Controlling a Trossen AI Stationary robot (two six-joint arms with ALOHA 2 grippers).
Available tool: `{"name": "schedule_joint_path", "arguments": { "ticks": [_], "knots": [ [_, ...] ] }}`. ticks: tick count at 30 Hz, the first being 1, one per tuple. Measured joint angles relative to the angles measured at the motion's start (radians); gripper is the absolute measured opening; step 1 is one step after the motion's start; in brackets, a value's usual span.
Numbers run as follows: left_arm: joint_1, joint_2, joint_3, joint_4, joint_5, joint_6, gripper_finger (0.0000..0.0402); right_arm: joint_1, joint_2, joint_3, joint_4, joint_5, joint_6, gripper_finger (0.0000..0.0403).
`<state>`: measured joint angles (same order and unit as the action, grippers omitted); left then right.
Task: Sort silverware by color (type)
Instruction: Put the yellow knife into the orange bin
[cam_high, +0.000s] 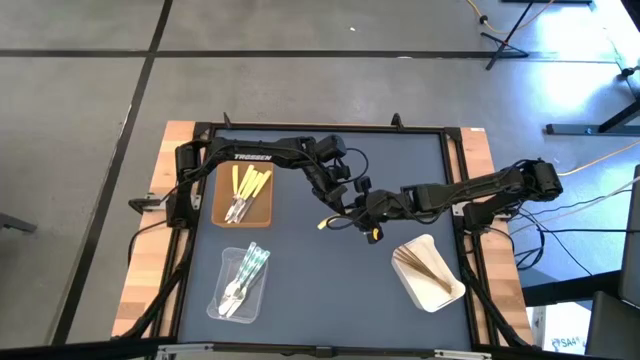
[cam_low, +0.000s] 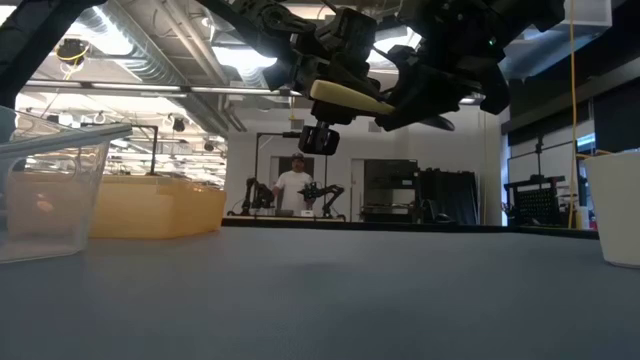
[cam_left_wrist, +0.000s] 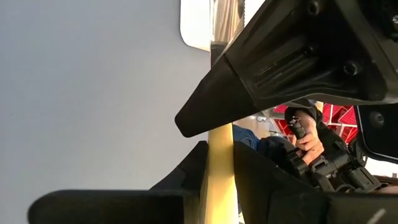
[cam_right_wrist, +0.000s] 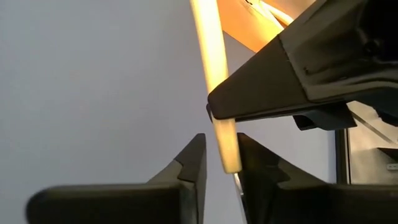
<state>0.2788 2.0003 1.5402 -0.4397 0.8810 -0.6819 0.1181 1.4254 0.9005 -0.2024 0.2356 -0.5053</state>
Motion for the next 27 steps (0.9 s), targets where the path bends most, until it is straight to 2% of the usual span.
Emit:
{"name": "schedule_joint_path", "arguments": {
  "ticks": [10,20,27],
  "knots": [
    [-0.001,0.0,0.0,0.002,-0.015,0.004,0.008,0.0,0.0,0.0,-0.001,-0.001,0.001,0.0009],
    [-0.001,0.0,0.0,0.001,-0.041,0.043,0.0122,0.0,0.0,0.0,-0.002,-0.006,0.001,0.0005],
    [0.035,-0.002,0.0,-0.002,-0.021,0.064,0.0129,0.0,-0.001,0.0,-0.011,-0.04,0.002,0.0006]
  ]
}}
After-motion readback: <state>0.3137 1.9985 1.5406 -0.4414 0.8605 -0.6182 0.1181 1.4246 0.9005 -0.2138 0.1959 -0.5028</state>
